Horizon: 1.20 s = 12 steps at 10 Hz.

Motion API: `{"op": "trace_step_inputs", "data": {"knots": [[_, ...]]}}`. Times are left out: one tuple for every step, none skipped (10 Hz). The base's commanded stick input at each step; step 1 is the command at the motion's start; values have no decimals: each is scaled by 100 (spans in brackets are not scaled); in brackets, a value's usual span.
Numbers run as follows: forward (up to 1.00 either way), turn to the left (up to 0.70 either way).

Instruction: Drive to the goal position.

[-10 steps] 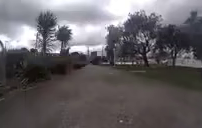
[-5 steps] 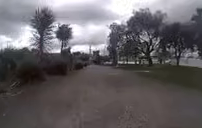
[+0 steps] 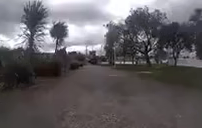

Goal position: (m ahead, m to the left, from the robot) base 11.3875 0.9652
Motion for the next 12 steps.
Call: {"op": "trace_step_inputs", "data": {"knots": [[100,-27],[100,-27],[100,-21],[100,-13],[100,-5],[100,0],[100,0],[100,0],[100,0],[100,0],[100,0],[100,0]]}}
